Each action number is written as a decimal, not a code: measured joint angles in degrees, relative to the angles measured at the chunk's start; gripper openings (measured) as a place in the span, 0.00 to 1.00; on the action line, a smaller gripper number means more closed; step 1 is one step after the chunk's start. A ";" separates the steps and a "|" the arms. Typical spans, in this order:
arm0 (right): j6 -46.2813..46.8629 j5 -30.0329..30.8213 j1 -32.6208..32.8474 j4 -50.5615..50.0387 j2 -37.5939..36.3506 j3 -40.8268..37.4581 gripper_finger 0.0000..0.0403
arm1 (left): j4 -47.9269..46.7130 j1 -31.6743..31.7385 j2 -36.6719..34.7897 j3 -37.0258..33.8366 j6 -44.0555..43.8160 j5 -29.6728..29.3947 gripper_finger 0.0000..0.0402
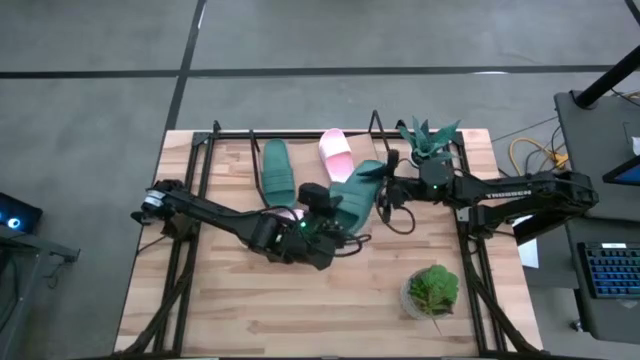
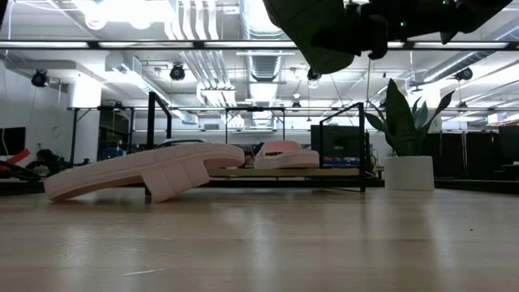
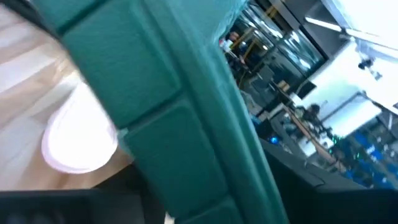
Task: Pick and place slides into the shelf
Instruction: Put the green slide on the shelf
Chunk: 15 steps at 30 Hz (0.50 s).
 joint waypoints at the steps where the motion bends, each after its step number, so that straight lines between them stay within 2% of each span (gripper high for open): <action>1: 1.04 0.38 0.00 -0.14 -0.60 0.00 0.52 | -0.21 0.32 0.00 -0.24 -0.19 -1.16 0.00; 6: 5.28 1.77 -0.16 -1.76 -3.91 -0.12 0.54 | -0.99 3.09 -0.04 -1.75 -2.98 -2.06 0.00; 10: 5.20 1.58 -0.24 -3.74 -6.65 -0.17 0.54 | -1.08 3.79 -0.11 -2.64 -3.24 -2.29 0.00; 15: 3.96 0.58 -0.15 -5.29 -6.73 -0.17 0.54 | 1.09 3.55 -1.34 -2.24 -2.87 3.35 0.00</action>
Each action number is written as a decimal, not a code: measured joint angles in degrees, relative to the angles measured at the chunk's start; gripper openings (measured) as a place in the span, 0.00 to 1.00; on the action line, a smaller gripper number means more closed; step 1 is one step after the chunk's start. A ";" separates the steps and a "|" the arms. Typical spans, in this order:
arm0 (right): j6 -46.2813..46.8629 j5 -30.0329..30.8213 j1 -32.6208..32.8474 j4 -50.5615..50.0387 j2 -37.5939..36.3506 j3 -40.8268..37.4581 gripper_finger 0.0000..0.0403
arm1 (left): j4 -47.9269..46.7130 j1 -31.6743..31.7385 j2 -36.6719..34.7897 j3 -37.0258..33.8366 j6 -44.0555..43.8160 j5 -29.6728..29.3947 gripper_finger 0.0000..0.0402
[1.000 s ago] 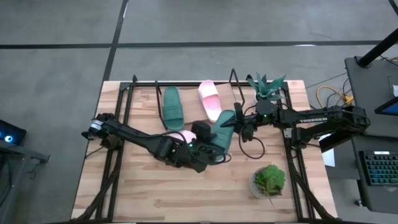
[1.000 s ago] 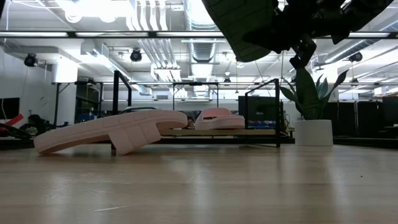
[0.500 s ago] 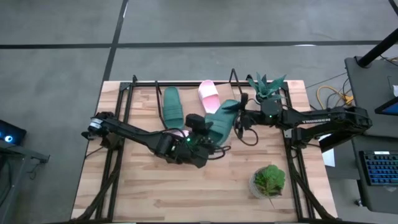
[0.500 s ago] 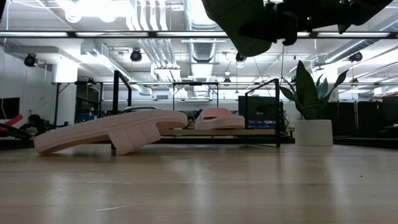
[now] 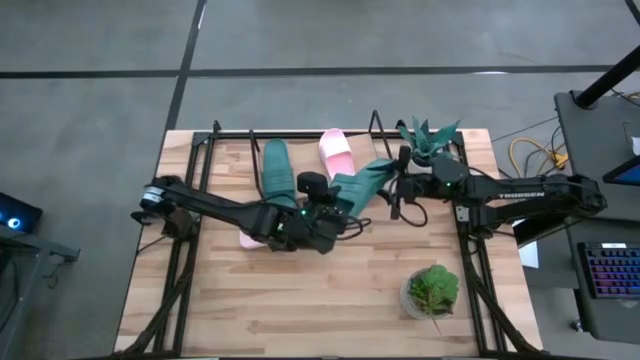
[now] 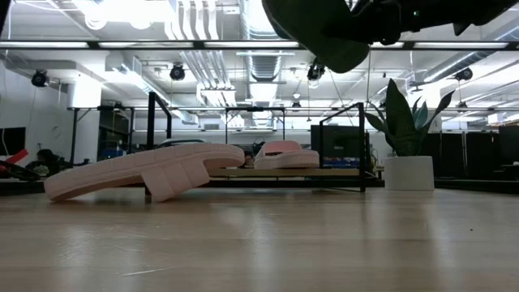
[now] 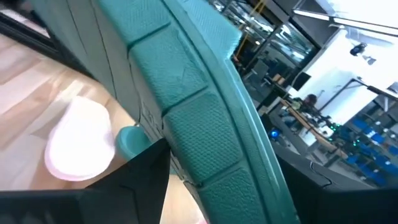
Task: Pick and place slides into the shelf
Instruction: Put the green slide on the shelf
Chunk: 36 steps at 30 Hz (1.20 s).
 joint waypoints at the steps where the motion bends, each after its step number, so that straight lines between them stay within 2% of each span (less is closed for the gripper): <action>1: -0.05 -0.12 0.00 0.05 0.30 0.05 0.54 | 0.09 -0.11 -0.10 0.15 0.30 0.18 0.00; 10: -2.69 0.50 0.01 -2.19 1.96 0.36 0.54 | 0.22 -0.85 -4.33 0.23 0.93 4.68 0.00; 18: -3.55 1.96 -0.24 -2.87 1.85 0.22 0.54 | -3.30 -1.73 -9.80 0.23 0.77 4.65 0.00; 21: -4.08 2.54 -0.17 -2.83 1.84 0.17 0.54 | -5.14 -2.02 -11.32 0.23 0.18 2.90 0.00; 26: -4.78 11.45 -0.22 -2.91 1.78 0.15 0.54 | -6.02 -2.30 -12.17 -0.51 -3.27 0.40 0.00; 30: -1.94 12.74 -0.08 -3.70 1.94 -0.09 0.54 | -5.75 -0.62 -10.59 -2.94 -3.92 -12.36 0.00; 32: -0.90 12.72 -0.07 -3.18 1.82 -0.07 0.54 | -6.26 0.42 -8.95 -4.31 -4.62 -16.46 0.00; 33: -0.73 12.79 -0.09 -3.15 1.81 -0.07 0.54 | -6.27 0.73 -8.02 -4.92 -5.01 -17.23 0.00; 36: -0.70 12.85 -0.12 -3.13 1.82 -0.07 0.54 | -6.04 1.76 -6.13 -6.30 -8.04 -14.62 0.00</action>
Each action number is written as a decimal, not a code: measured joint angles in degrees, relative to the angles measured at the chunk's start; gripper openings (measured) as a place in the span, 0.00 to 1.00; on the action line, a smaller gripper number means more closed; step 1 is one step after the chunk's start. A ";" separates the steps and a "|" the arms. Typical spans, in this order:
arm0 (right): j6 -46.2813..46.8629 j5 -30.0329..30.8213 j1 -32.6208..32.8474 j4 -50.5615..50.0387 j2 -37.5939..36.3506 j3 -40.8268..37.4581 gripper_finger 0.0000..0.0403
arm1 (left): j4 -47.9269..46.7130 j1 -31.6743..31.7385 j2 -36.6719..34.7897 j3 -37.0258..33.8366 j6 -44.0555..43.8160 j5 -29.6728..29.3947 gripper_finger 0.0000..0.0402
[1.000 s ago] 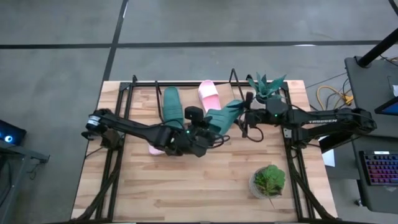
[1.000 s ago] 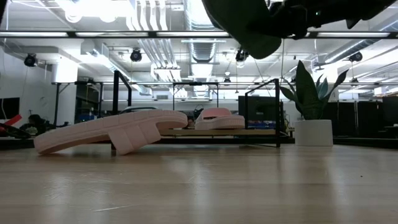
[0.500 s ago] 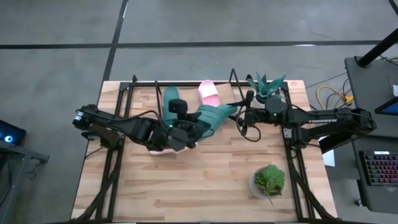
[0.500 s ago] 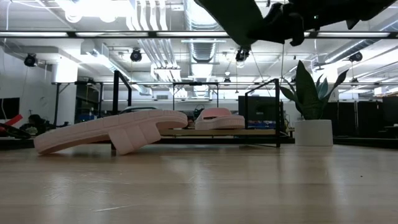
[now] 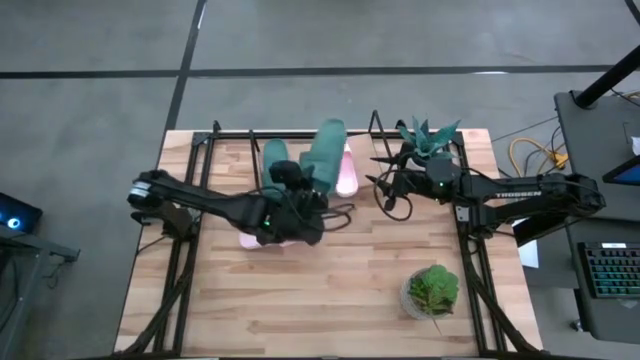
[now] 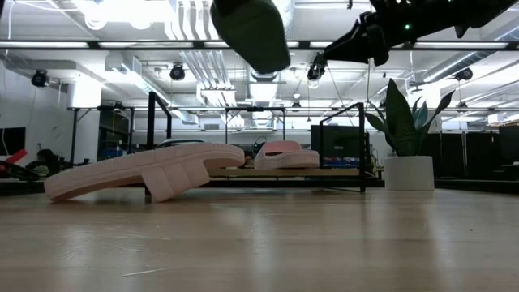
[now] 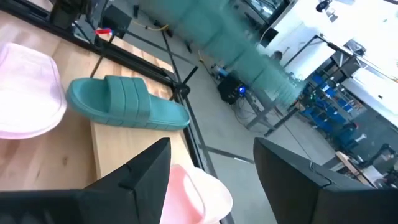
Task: Pick and place slides into the shelf
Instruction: Put the green slide on the shelf
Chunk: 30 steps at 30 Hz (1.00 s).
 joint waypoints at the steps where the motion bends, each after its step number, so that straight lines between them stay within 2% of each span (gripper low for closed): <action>1: 0.10 -0.02 0.01 0.06 -0.04 0.00 0.54 | 0.29 0.47 0.51 -0.39 -1.99 -0.01 0.00; 6: 0.65 -0.02 0.01 -0.10 0.01 0.00 0.54 | -0.20 3.71 4.80 -1.50 -8.91 -2.21 0.00; 9: 0.65 0.00 -0.01 -0.12 0.03 0.00 0.54 | -0.02 4.78 7.64 -0.93 -12.73 0.75 0.00; 13: 0.65 0.00 -0.12 -0.15 0.03 0.00 0.54 | -0.54 5.83 10.77 -0.96 -15.75 1.10 0.00; 17: 0.64 0.04 -0.57 -0.35 0.03 0.00 0.54 | -9.74 6.86 13.10 -1.10 -25.91 2.52 0.00; 21: 0.56 0.06 -1.36 -0.38 0.05 0.00 0.54 | -20.94 8.03 13.81 -1.10 -40.64 8.13 0.00; 23: 0.36 0.07 -1.76 -0.36 0.05 0.00 0.54 | -24.88 8.22 14.21 -1.27 -45.67 9.12 0.00; 26: 0.50 0.05 -2.20 -0.21 0.05 0.00 0.54 | -25.36 8.18 14.72 -1.32 -49.12 9.92 0.00; 30: 0.59 0.04 -2.24 -0.21 0.05 0.00 0.54 | -24.15 8.28 17.08 -1.30 -49.56 11.06 0.00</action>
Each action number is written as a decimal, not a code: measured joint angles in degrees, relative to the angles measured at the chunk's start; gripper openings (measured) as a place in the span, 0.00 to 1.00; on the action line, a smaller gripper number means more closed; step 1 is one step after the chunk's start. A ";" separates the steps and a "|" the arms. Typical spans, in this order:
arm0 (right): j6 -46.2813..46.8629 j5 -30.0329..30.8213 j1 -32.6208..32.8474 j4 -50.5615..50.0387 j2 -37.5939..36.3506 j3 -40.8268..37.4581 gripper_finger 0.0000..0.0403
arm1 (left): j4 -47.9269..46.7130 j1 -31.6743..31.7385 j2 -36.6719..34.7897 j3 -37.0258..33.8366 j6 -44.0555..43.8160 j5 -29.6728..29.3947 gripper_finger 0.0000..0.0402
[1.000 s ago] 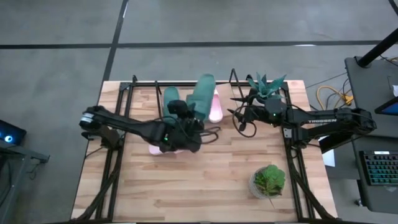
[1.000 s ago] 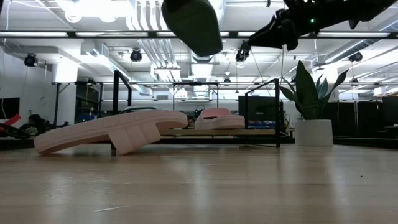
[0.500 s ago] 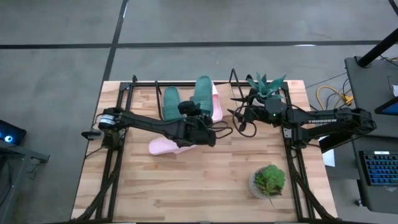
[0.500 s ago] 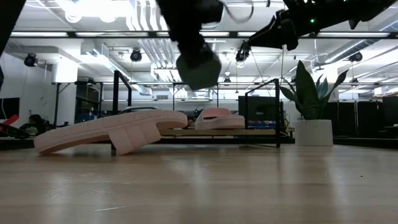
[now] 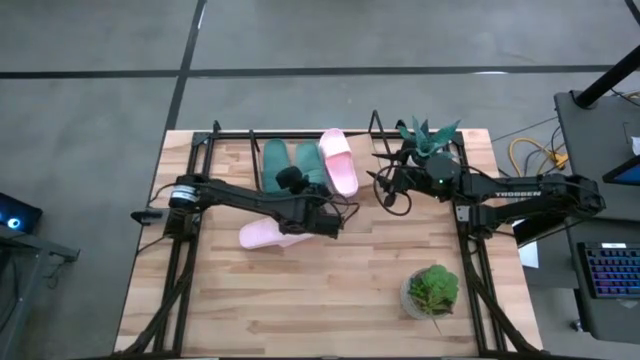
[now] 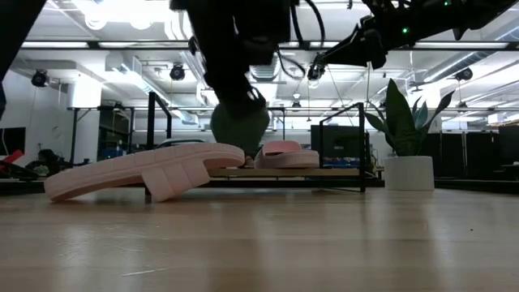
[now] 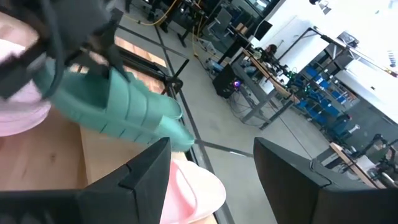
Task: Pick and place slides into the shelf
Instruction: Put the green slide on the shelf
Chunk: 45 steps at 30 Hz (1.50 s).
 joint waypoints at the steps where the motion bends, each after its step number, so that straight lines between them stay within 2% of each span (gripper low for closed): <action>1: 0.01 0.00 0.00 -0.02 0.00 0.00 0.54 | 0.52 0.17 0.89 0.00 0.04 -0.17 0.00; 7: 0.01 -0.02 0.00 -0.01 0.00 0.00 0.54 | 0.66 2.22 5.56 0.35 -0.13 -4.20 0.00; 14: 0.01 0.00 0.00 -0.27 0.00 0.00 0.54 | 0.74 4.85 7.43 0.37 -1.32 -4.21 0.00; 20: 0.01 -0.02 0.00 -0.27 0.00 0.00 0.54 | 1.13 5.78 7.58 0.37 -0.72 -0.88 0.00; 27: 0.01 -0.02 0.00 -0.27 0.01 0.00 0.54 | 6.87 6.22 7.58 0.35 7.47 5.13 0.00; 31: 0.02 -0.03 0.00 -0.28 0.01 0.00 0.54 | 7.82 6.72 7.56 0.33 8.06 7.21 0.01; 35: 0.01 -0.04 0.00 -0.28 0.02 0.00 0.54 | 8.05 7.55 7.45 0.83 8.62 10.99 0.11; 38: 0.01 -0.04 0.00 -0.28 0.01 0.00 0.54 | 7.99 8.31 6.84 1.79 9.70 16.43 0.25; 42: -0.01 -0.04 0.00 -0.30 0.02 0.00 0.54 | 7.90 8.44 6.00 2.68 12.78 18.36 0.44; 45: -0.02 -0.04 0.00 -0.44 0.00 0.00 0.54 | 8.28 7.79 3.85 3.26 14.83 20.51 0.53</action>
